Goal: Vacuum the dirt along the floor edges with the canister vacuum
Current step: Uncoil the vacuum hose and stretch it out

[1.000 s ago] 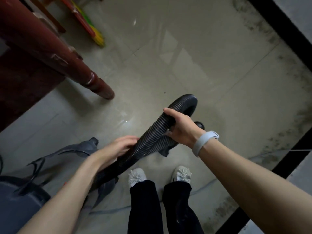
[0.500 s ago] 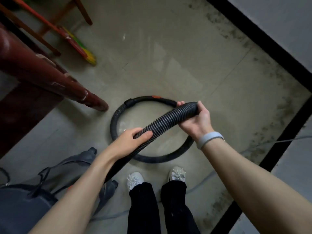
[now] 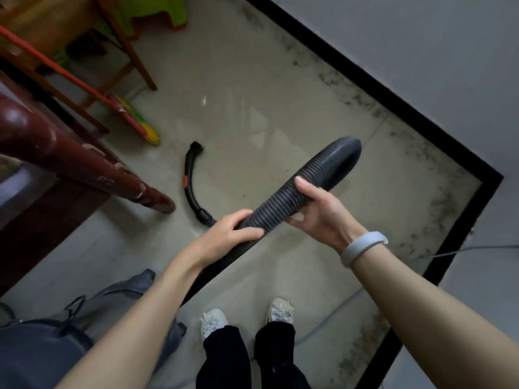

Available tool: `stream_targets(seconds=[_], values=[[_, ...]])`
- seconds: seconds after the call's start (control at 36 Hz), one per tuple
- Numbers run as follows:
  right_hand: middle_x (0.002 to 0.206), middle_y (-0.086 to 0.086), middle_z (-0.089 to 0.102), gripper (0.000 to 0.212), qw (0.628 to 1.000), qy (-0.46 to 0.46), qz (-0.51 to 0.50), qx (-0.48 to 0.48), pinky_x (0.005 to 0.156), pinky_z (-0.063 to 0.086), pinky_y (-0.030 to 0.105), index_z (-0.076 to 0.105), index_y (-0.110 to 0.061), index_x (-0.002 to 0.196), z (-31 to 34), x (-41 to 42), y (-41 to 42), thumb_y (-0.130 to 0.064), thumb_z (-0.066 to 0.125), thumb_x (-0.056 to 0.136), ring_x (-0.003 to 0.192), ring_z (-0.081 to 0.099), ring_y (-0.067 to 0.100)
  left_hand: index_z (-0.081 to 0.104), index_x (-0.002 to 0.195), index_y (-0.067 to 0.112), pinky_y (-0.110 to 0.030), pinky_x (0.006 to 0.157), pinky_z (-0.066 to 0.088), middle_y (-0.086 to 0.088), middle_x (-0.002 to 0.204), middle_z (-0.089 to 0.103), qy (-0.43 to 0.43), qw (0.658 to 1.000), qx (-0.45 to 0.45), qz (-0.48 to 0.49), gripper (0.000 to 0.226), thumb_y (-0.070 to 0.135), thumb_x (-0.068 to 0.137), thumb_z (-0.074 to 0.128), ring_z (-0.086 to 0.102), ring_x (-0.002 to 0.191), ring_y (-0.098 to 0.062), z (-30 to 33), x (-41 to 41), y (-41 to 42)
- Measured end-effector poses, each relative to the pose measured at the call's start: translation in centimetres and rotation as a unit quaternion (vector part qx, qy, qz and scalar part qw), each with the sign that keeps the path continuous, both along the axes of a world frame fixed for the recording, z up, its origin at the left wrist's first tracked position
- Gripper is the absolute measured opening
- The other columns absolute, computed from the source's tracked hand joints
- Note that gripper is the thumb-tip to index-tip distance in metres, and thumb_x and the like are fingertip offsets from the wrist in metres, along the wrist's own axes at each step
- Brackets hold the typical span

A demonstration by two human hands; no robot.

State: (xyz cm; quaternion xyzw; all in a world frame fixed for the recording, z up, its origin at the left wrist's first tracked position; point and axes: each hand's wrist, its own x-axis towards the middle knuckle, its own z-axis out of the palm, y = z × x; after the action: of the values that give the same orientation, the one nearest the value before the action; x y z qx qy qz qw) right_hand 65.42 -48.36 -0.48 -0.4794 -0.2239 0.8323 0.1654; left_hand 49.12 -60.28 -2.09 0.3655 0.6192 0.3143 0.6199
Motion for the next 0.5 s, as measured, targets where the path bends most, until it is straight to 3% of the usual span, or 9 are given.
stream_targets(seconds=[0.06,0.11,0.19,0.28,0.42,0.5], values=[[0.092,0.002,0.059,0.029,0.999,0.022,0.029,0.019,0.105,0.038,0.048,0.049,-0.014,0.103,1.7,-0.4,0.0,-0.023,0.067,0.082,0.102,0.054,0.023,0.06,0.095,0.023,-0.028,0.071,0.047,0.008,0.081,0.065,0.086,0.996,0.032,0.014,0.054,0.063,0.059,0.064,0.06,0.074,-0.008,1.7,1.1,1.6],[0.087,0.005,0.06,0.02,0.997,0.075,-0.022,-0.014,0.105,0.038,0.046,0.053,-0.01,0.093,3.6,-0.3,1.0,-0.023,0.064,0.082,0.098,0.057,0.025,0.058,0.091,0.018,-0.033,0.065,0.046,0.002,0.077,0.064,0.15,0.988,0.042,0.01,0.059,0.067,0.057,0.065,0.059,0.069,-0.014,3.3,1.5,1.7],[0.079,0.009,0.059,0.027,0.969,0.109,-0.203,-0.087,0.099,0.044,0.04,0.054,-0.002,0.086,6.2,1.1,4.1,-0.028,0.055,0.093,0.081,0.06,0.023,0.055,0.089,0.011,-0.027,0.057,0.039,0.003,0.073,0.053,0.111,0.993,0.023,-0.013,0.058,0.058,0.059,0.071,0.049,0.061,-0.008,5.3,0.9,-0.9],[0.077,0.01,0.057,0.043,0.954,0.071,-0.282,-0.077,0.083,0.05,0.035,0.052,0.0,0.086,8.0,2.8,6.9,-0.041,0.048,0.098,0.073,0.057,0.022,0.057,0.096,0.013,-0.021,0.058,0.039,0.005,0.077,0.054,0.085,0.996,-0.011,-0.027,0.05,0.046,0.063,0.077,0.051,0.064,-0.004,7.0,-0.1,-3.7],[0.074,0.01,0.061,0.038,0.96,0.078,-0.263,-0.055,0.078,0.05,0.037,0.052,-0.001,0.09,10.4,4.0,8.4,-0.038,0.049,0.098,0.074,0.059,0.021,0.06,0.109,0.016,-0.031,0.077,0.049,-0.003,0.098,0.066,0.079,0.993,-0.061,-0.069,0.067,0.055,0.057,0.076,0.062,0.085,-0.011,9.0,-0.8,-3.8],[0.077,0.009,0.062,0.024,0.972,0.093,-0.214,-0.034,0.083,0.051,0.038,0.053,-0.003,0.094,12.4,4.3,8.2,-0.026,0.057,0.091,0.077,0.061,0.02,0.063,0.106,0.013,-0.03,0.08,0.051,-0.001,0.09,0.069,0.043,0.995,-0.057,-0.07,0.056,0.049,0.066,0.078,0.065,0.082,-0.01,11.4,-0.3,-1.3]])
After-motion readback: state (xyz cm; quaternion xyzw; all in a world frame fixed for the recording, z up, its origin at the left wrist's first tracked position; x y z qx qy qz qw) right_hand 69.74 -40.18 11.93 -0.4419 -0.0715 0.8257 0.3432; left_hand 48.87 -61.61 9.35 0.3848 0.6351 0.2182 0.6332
